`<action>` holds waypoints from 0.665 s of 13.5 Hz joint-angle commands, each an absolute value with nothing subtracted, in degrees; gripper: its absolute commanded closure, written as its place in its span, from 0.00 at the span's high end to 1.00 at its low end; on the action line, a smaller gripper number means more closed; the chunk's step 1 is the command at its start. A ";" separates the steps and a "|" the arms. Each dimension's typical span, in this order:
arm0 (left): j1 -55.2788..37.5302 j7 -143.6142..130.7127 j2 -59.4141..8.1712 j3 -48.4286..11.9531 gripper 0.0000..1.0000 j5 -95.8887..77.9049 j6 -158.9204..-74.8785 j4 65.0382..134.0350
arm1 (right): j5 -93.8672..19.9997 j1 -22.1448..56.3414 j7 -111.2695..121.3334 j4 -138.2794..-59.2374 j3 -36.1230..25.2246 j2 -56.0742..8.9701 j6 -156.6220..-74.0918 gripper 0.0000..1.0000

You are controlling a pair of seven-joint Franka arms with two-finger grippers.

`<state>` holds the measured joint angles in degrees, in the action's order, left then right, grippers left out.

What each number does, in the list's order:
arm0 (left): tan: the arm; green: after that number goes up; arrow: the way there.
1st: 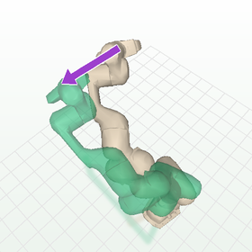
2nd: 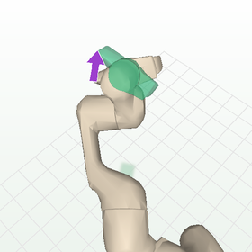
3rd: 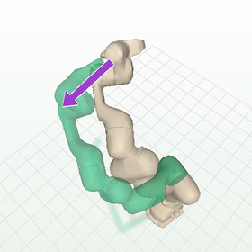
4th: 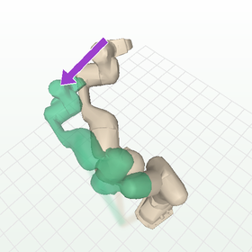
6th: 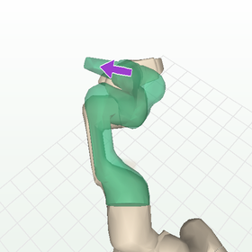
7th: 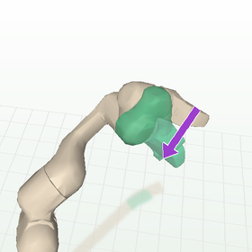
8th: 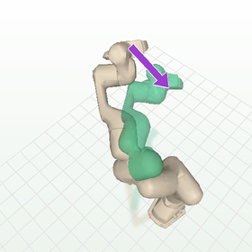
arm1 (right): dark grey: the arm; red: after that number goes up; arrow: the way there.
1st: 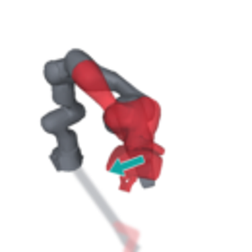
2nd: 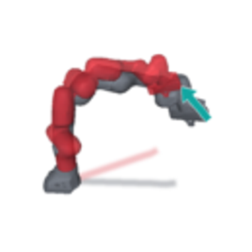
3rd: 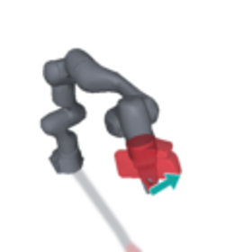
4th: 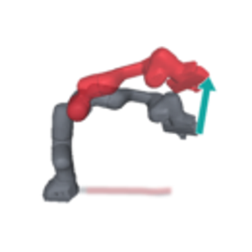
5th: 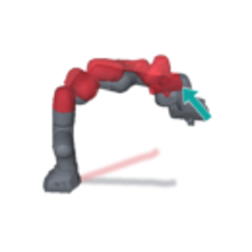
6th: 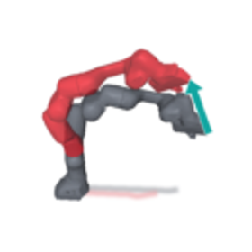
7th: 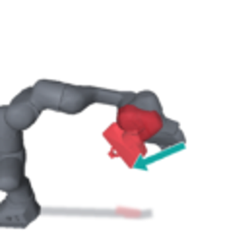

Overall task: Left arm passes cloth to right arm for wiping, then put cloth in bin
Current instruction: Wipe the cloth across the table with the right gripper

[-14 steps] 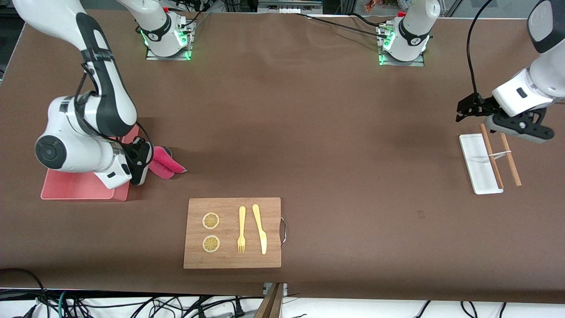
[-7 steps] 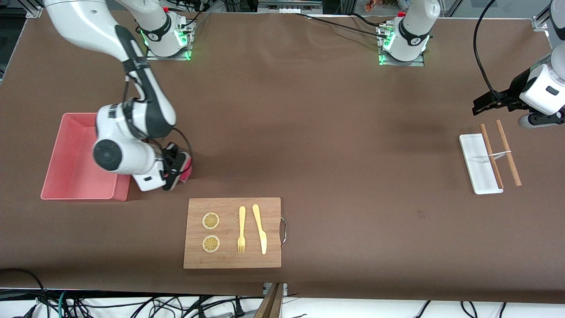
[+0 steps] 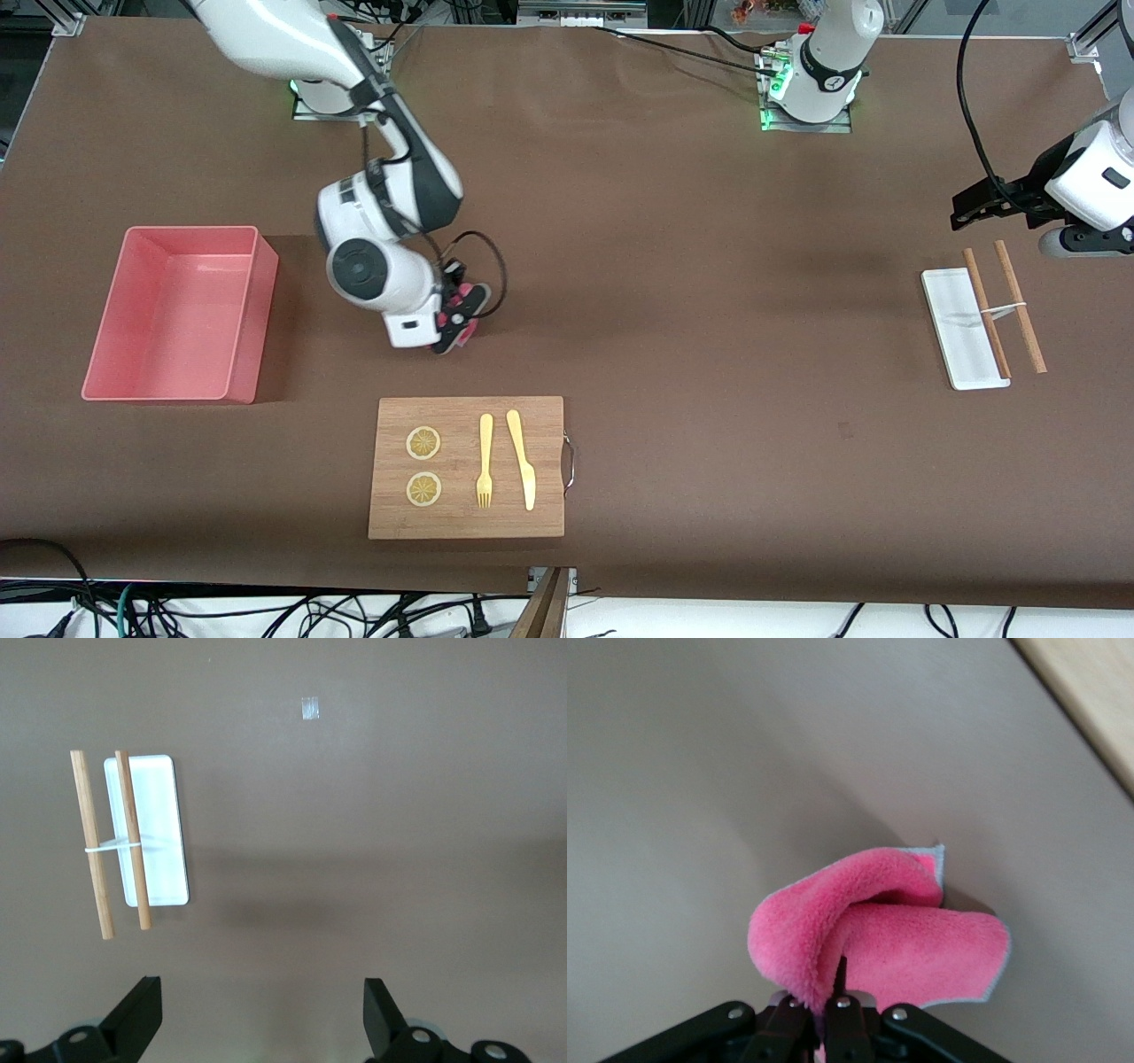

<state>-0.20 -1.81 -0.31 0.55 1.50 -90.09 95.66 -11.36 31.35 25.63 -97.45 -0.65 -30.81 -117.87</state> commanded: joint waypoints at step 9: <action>0.70 4.64 1.14 0.17 1.00 2.64 -90.88 95.10 | -18.02 29.03 22.39 -93.59 -1.76 -32.08 -113.30 0.00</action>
